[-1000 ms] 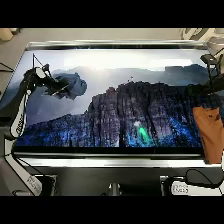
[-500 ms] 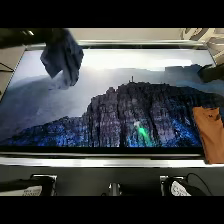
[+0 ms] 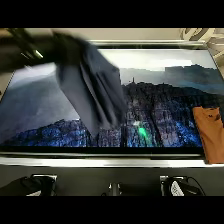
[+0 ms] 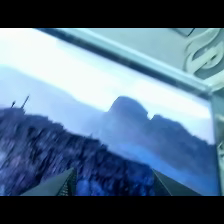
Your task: Fold the shirts.
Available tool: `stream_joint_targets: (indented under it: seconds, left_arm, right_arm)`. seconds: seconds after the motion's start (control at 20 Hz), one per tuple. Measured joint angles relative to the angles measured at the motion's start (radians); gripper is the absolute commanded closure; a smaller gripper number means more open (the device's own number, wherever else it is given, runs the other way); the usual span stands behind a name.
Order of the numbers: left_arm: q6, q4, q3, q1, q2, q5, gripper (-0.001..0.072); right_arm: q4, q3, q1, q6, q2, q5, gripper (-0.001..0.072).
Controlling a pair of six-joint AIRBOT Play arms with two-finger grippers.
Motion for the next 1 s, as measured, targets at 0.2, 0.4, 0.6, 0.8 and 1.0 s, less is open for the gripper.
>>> stream_joint_targets:
  seconds: [0.2, 0.4, 0.6, 0.8, 1.0]
  left_arm:
    - [-0.061, 0.118, -0.286, -0.008, 0.006, -0.051, 0.0679]
    - [-0.085, 0.152, -0.483, -0.01, 0.008, -0.083, 0.0679]
    - [-0.091, 0.173, -0.546, -0.008, 0.017, -0.099, 0.0679]
    - [-0.095, 0.183, -0.562, -0.007, 0.028, -0.105, 0.0679]
    - [-0.097, 0.185, -0.566, -0.007, 0.047, -0.106, 0.0679]
  right_arm:
    - [0.049, -0.098, 0.012, 0.006, -0.115, 0.144, 0.0089]
    - [0.108, -0.337, 0.148, 0.013, -0.282, 0.169, 0.0008]
    - [0.188, -0.486, 0.343, 0.009, -0.481, 0.08, 0.0009]
    - [0.328, -0.526, 0.472, -0.015, -0.624, -0.018, 0.0017]
    - [0.389, -0.538, 0.565, -0.028, -0.682, -0.14, 0.0521]
